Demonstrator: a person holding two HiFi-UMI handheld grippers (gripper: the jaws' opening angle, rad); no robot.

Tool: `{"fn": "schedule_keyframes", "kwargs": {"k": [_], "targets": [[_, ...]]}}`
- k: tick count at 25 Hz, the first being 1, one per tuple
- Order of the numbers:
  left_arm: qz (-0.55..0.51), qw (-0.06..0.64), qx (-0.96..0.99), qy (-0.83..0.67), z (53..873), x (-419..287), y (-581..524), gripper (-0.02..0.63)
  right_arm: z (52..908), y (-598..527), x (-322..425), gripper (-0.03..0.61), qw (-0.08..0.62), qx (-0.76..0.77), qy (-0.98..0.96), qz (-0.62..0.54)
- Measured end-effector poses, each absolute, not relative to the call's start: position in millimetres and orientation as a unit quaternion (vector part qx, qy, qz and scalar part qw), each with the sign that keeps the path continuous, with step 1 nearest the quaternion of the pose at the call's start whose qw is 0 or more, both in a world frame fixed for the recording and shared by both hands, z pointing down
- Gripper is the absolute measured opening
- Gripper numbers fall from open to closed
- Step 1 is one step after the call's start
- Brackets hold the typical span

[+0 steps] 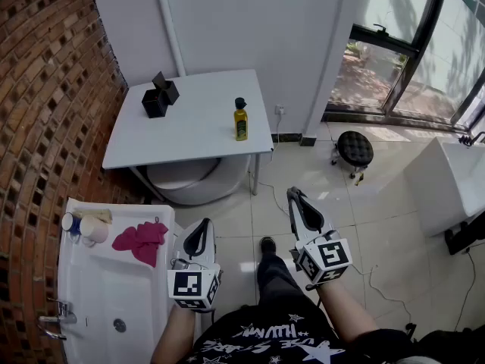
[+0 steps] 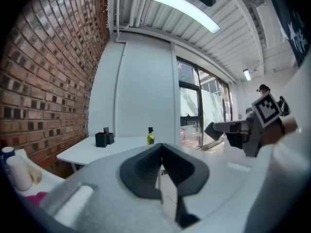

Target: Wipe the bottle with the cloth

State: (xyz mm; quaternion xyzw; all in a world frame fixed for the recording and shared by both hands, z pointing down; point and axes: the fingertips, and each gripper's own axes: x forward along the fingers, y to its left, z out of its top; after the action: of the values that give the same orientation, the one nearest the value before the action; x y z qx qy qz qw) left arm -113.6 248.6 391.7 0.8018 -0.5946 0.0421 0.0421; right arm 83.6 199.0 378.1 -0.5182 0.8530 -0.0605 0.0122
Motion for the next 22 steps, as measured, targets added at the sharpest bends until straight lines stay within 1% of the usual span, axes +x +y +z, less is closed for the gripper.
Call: {"fn": "schedule_keyframes", "kwargs": {"k": [4,7,14,22], "targets": [[0.039,0.046,0.798,-0.600,393.6,-112.0,194.3,0.003,375.2,141.8,85.2,0.037,0.019,-0.516,0.855,-0.057],[0.043,0.039,0.797,-0.601,393.3,-108.5,150.9,0.003,375.0,98.3,76.2,0.037,0.012,-0.494,0.868,-0.041],[0.046,0.036,0.790,-0.610,399.2,-100.0,61.2,0.003,373.2,24.6,27.9,0.037,-0.035,-0.361,0.932,0.006],[0.058,0.045,0.764,-0.641,395.3,-98.3,-14.7,0.003,365.1,-58.0,5.8,0.037,-0.032,-0.295,0.955,0.006]]}}
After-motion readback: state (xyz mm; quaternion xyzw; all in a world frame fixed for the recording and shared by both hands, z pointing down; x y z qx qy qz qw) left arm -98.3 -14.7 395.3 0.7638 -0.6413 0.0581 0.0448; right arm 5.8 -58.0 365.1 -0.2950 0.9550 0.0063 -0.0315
